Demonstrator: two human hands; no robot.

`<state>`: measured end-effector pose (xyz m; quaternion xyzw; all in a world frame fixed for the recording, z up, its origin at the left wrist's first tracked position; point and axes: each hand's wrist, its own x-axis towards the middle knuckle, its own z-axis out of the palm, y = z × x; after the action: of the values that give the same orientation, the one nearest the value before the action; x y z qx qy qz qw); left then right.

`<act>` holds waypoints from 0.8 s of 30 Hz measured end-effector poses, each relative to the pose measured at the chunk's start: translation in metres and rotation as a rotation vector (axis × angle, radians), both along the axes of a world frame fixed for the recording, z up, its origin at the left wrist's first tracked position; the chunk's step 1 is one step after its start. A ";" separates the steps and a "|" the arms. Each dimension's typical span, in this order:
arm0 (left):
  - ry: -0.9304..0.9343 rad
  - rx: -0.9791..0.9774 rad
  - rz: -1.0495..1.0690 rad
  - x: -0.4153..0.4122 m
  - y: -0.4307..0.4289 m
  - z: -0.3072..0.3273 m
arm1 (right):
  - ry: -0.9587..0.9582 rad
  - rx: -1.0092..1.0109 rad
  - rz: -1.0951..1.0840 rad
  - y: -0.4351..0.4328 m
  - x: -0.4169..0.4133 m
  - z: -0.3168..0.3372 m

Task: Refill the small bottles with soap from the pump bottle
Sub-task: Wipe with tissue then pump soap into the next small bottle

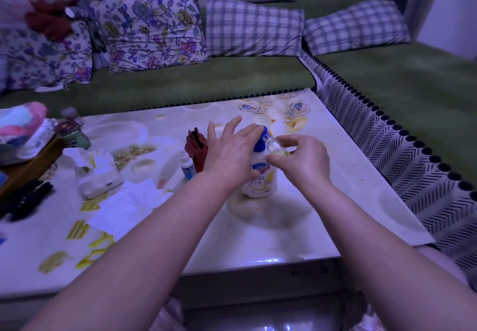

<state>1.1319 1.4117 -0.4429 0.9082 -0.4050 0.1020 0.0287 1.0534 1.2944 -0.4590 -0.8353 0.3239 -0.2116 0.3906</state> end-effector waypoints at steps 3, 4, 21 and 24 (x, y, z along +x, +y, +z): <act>-0.007 0.007 0.001 0.000 0.000 -0.001 | 0.002 -0.003 0.004 -0.001 0.000 0.001; -0.009 0.006 -0.001 0.000 0.000 -0.001 | 0.004 0.000 0.005 -0.001 0.000 0.000; -0.128 0.033 -0.002 -0.003 -0.003 -0.013 | 0.000 0.007 -0.016 0.005 -0.003 -0.008; -0.097 0.020 -0.007 0.000 0.000 -0.010 | -0.006 0.011 -0.014 0.005 -0.003 -0.008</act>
<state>1.1318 1.4114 -0.4533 0.9010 -0.4101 0.1416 0.0004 1.0507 1.2999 -0.4674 -0.8303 0.3298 -0.2151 0.3944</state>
